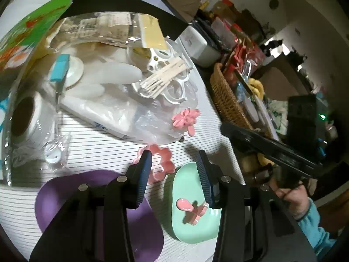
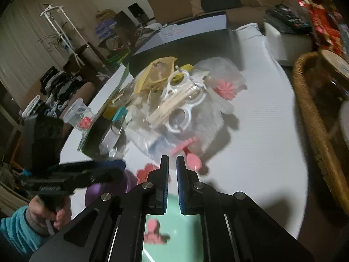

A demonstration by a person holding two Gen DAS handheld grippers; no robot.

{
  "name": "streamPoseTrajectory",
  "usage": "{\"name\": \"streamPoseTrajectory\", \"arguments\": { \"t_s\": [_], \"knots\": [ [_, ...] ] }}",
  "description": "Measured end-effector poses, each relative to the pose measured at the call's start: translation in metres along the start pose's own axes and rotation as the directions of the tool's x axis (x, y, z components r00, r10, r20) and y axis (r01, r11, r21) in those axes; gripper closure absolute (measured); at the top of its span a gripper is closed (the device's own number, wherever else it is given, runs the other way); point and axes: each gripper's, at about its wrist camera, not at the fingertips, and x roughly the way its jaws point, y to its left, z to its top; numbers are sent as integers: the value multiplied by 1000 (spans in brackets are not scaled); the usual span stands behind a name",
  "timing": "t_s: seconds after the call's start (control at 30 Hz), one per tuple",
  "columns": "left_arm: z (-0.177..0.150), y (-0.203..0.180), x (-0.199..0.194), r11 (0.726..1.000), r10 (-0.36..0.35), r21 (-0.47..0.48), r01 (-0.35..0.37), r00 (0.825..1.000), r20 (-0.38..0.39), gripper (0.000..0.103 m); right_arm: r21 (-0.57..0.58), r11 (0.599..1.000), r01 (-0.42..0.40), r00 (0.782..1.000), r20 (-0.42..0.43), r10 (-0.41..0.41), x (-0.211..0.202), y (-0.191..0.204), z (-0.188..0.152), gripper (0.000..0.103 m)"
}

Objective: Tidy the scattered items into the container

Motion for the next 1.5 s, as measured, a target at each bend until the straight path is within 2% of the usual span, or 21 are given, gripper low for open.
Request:
{"name": "streamPoseTrajectory", "arguments": {
  "t_s": [0.1, 0.17, 0.27, 0.37, 0.43, 0.5, 0.57, 0.6, 0.7, 0.87, 0.9, 0.93, 0.97, 1.0, 1.17, 1.33, 1.43, 1.5],
  "knots": [
    [1, -2, 6, 998, 67, 19, -67, 998, -5, 63, -17, 999, 34, 999, -4, -34, -9, -2, -6, 96],
    [2, -7, 17, 990, 135, 50, -134, 991, -22, 63, -12, 997, 71, 997, -8, -71, -9, -7, -8, 93],
    [-5, -15, 31, 971, 212, 123, -205, 976, -45, 63, 4, 996, 84, 996, -20, -84, 0, -15, -5, 90],
    [-14, -20, 41, 947, 281, 179, -266, 958, -64, 63, -28, 995, 95, 995, -27, -96, 14, -13, 0, 71],
    [-16, -21, 44, 940, 299, 192, -282, 952, -63, 64, -42, 995, 92, 995, -25, -93, 23, -9, 4, 52],
    [-12, -23, 47, 938, 298, 198, -283, 954, -46, 70, -72, 993, 96, 995, -12, -97, 29, -1, 9, 44],
    [-8, -23, 52, 932, 316, 198, -302, 948, -40, 90, -120, 985, 127, 992, 2, -127, 36, 9, 13, 38],
    [-7, -22, 55, 932, 320, 193, -305, 946, -48, 95, -142, 980, 141, 990, 5, -142, 40, 13, 14, 36],
    [-5, -16, 55, 949, 288, 156, -274, 955, -72, 95, -186, 969, 164, 986, -3, -167, 52, 20, 17, 36],
    [-5, -5, 49, 960, 263, 125, -252, 961, -82, 94, -231, 953, 195, 979, -20, -205, 71, 26, 18, 36],
    [-5, -2, 47, 960, 263, 120, -253, 961, -82, 93, -231, 954, 191, 979, -21, -201, 73, 26, 19, 41],
    [-5, -1, 47, 960, 266, 116, -256, 961, -80, 92, -225, 957, 184, 980, -28, -195, 75, 25, 20, 70],
    [-5, 0, 45, 959, 268, 114, -259, 960, -78, 94, -217, 959, 184, 980, -35, -196, 77, 24, 20, 84],
    [-5, 1, 42, 959, 269, 113, -260, 960, -75, 94, -211, 959, 188, 979, -38, -200, 77, 24, 20, 87],
    [0, -2, 28, 974, 216, 87, -212, 975, -44, 94, -168, 973, 161, 986, -17, -166, 63, 19, 20, 94],
    [0, -8, 4, 995, 76, 71, -72, 996, -50, 94, -83, 991, 105, 994, -2, -105, 37, 1, 16, 95],
    [-10, -23, 0, 995, -10, 98, 19, 996, -86, 94, -59, 991, 121, 993, 4, -121, 26, -8, 15, 91],
    [-20, -38, 1, 988, -64, 132, 80, 990, -123, 94, -56, 991, 124, 992, 14, -123, 22, -10, 16, 91]
  ]
}}
